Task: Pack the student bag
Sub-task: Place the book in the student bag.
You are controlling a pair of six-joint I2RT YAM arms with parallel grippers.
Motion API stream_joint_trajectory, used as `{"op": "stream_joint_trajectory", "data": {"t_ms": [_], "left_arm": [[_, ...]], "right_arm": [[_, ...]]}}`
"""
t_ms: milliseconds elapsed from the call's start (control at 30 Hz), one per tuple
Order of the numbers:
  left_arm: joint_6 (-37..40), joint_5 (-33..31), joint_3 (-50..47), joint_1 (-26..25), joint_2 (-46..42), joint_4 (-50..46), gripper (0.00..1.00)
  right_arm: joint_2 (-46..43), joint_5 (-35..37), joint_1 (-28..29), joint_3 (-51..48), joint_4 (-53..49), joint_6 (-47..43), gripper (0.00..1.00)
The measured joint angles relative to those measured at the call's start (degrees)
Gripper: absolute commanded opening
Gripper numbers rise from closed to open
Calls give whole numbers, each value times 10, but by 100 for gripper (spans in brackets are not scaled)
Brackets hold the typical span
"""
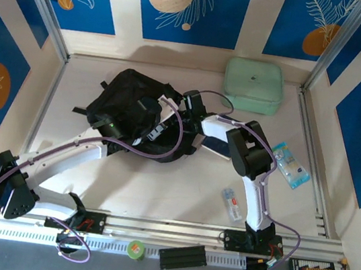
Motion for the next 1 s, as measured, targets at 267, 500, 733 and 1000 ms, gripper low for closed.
{"op": "stream_joint_trajectory", "data": {"t_ms": [267,500,733,1000], "left_arm": [[-12,0,-2,0,0,0,0],[-17,0,-2,1,0,0,0],[-23,0,-2,1,0,-1,0],[-26,0,-3,1,1,-1,0]], "right_arm": [[-29,35,-4,-25,-38,-23,43],[-97,79,-8,-60,-97,-59,32],[-89,95,-8,-61,-117,-65,26],[-55,82,-6,-35,-112,-67,12]]}}
